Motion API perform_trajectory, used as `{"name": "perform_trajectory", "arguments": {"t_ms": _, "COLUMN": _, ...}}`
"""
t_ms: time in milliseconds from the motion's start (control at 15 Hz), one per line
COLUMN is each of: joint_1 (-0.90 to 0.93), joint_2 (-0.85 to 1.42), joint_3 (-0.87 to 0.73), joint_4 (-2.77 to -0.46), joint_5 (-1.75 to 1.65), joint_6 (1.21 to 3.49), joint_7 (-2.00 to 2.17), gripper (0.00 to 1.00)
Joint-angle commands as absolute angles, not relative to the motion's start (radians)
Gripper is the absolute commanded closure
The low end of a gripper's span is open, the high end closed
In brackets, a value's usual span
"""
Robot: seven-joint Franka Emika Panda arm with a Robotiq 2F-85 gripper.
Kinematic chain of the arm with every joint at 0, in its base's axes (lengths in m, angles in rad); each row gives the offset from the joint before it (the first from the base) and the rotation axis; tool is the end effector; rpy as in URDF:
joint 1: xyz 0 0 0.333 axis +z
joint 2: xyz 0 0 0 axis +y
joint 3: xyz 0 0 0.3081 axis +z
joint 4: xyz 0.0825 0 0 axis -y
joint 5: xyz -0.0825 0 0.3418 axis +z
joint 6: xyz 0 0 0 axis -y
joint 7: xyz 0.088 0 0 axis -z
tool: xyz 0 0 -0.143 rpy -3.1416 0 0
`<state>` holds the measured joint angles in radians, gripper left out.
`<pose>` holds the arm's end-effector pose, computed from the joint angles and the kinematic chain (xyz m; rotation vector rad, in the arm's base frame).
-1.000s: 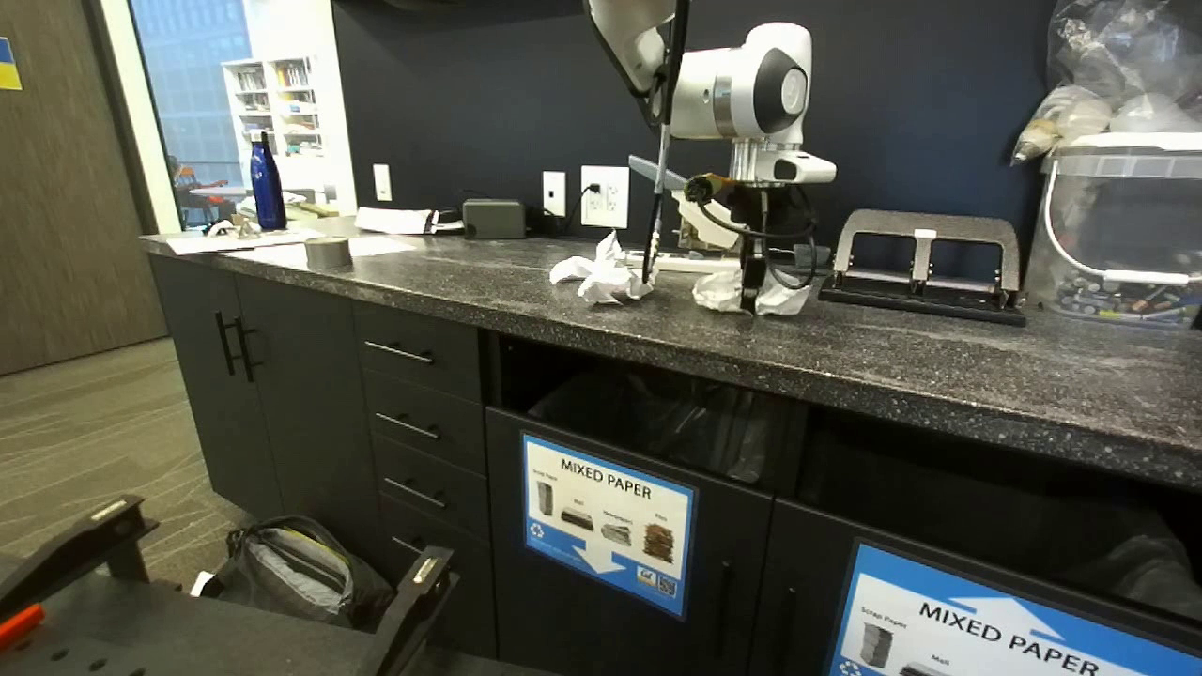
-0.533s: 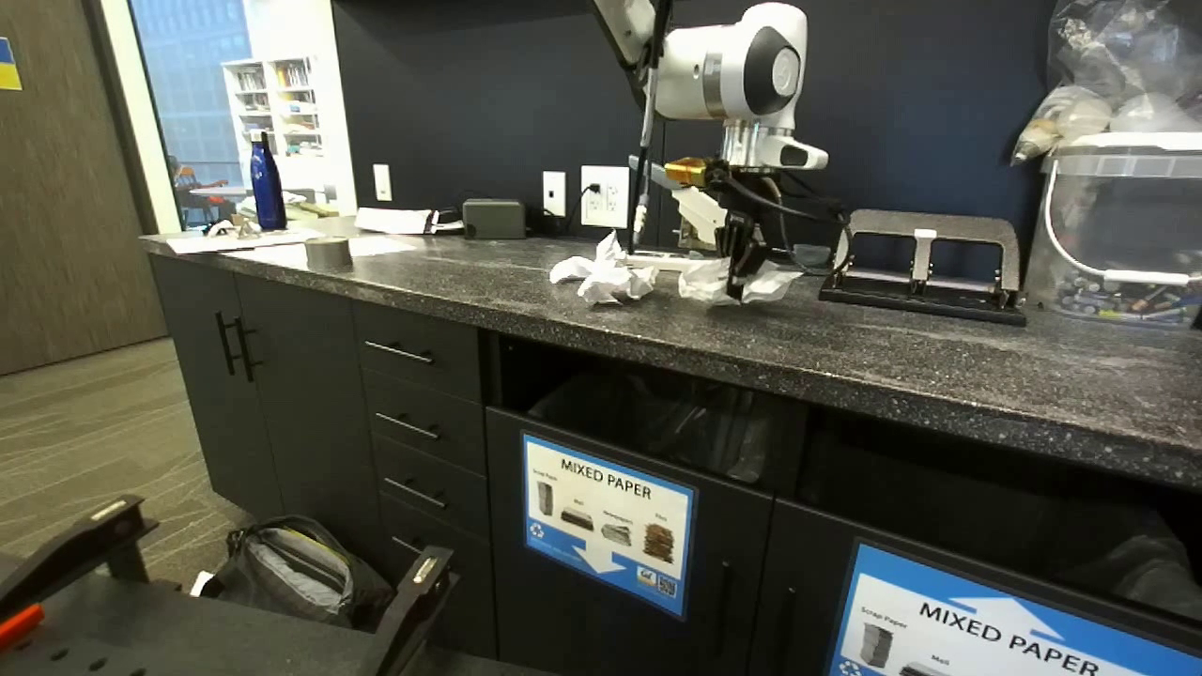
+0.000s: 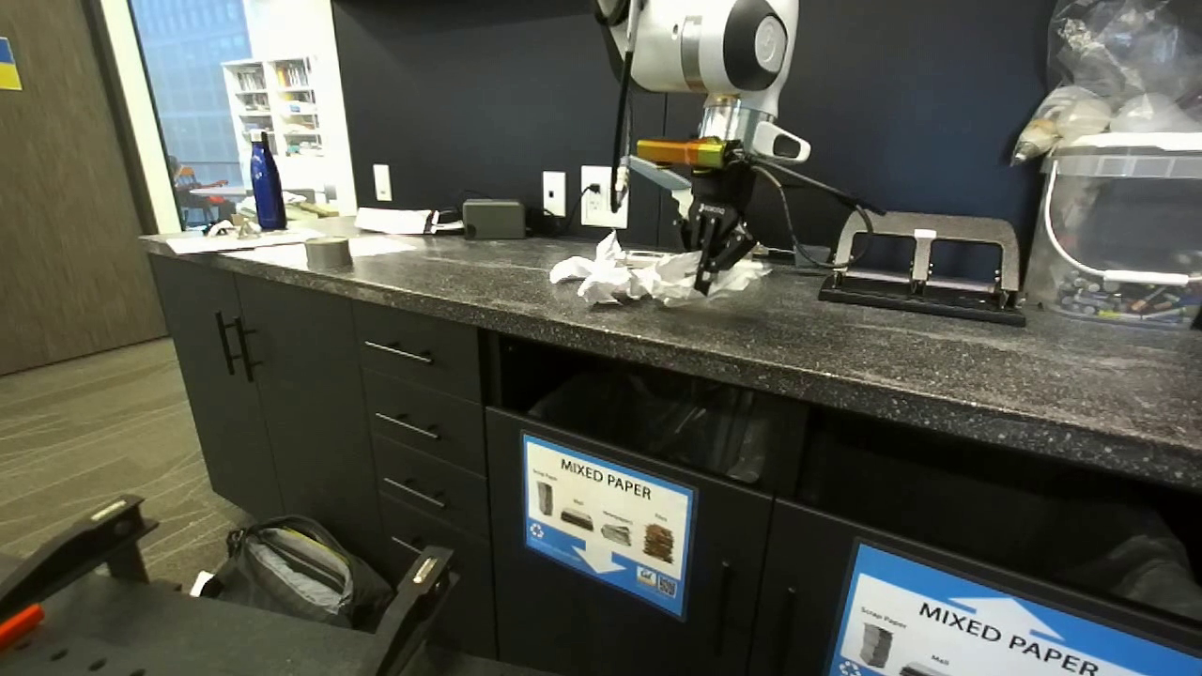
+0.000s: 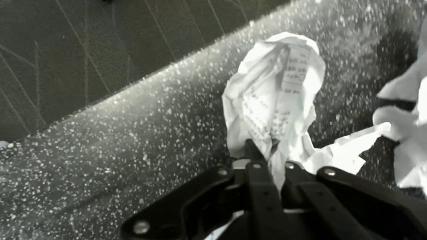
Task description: Pick up the pieces of paper from the countertop and put them in the left bin.
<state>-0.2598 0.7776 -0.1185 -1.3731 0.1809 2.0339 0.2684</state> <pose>0.6406 -0.2222 0.2268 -2.8697 1.0596 0.1625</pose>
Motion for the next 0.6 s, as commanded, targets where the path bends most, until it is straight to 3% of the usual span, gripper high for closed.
{"name": "perform_trajectory", "arguments": {"t_ms": 0, "joint_1": -0.252, "joint_2": 0.631, "joint_3": -0.095, "joint_4": -1.612, "joint_5": 0.173, "joint_6": 2.109, "joint_7": 0.073, "gripper": 0.96}}
{"name": "perform_trajectory", "arguments": {"t_ms": 533, "joint_1": -0.179, "joint_2": 0.470, "joint_3": -0.074, "joint_4": -2.025, "joint_5": 0.073, "joint_6": 2.510, "joint_7": -0.156, "gripper": 0.96}}
